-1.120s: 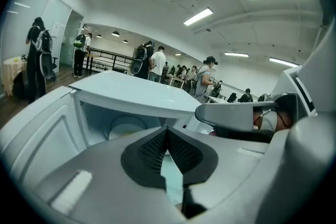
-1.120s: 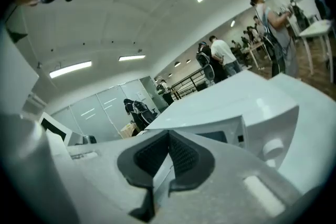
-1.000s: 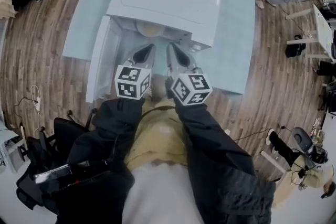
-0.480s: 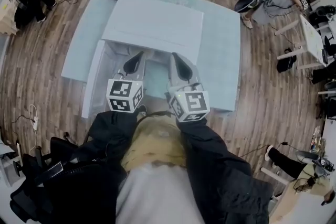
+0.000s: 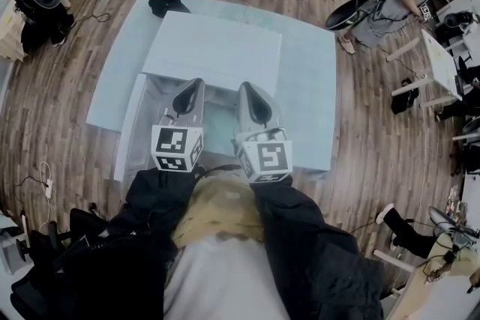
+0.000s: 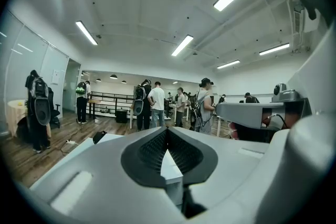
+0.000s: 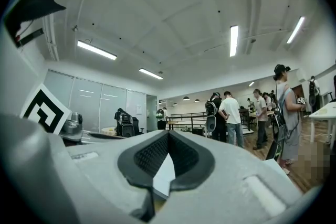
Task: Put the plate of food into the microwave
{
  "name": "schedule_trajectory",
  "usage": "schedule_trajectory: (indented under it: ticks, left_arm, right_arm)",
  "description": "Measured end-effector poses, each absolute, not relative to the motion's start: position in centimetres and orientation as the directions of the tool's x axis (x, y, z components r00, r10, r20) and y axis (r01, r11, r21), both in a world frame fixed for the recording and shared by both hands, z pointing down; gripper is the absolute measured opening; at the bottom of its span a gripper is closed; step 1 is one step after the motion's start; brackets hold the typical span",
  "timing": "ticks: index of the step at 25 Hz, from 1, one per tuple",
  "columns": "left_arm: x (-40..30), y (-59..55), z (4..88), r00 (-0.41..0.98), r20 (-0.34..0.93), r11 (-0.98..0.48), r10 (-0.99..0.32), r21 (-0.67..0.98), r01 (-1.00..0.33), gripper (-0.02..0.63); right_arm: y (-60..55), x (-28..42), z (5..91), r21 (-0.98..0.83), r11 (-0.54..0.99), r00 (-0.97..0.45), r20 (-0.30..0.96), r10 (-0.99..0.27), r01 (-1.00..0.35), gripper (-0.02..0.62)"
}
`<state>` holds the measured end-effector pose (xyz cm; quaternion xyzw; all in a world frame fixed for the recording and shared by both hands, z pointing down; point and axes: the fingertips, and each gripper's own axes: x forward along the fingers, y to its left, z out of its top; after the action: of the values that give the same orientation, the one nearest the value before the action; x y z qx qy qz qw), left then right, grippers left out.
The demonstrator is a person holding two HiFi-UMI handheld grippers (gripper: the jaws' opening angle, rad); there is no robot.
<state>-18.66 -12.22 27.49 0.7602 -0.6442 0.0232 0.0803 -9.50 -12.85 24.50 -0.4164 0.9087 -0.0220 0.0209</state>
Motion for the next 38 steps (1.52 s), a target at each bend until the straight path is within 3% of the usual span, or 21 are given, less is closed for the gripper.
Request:
schedule_trajectory:
  ticks: [38]
  left_arm:
    - [-16.5, -11.4, 29.9, 0.228, 0.195, -0.207, -0.954, 0.124, -0.970, -0.003]
  right_arm:
    - [-11.7, -8.8, 26.5, -0.045, 0.636, -0.637, 0.051, -0.769, -0.771, -0.009]
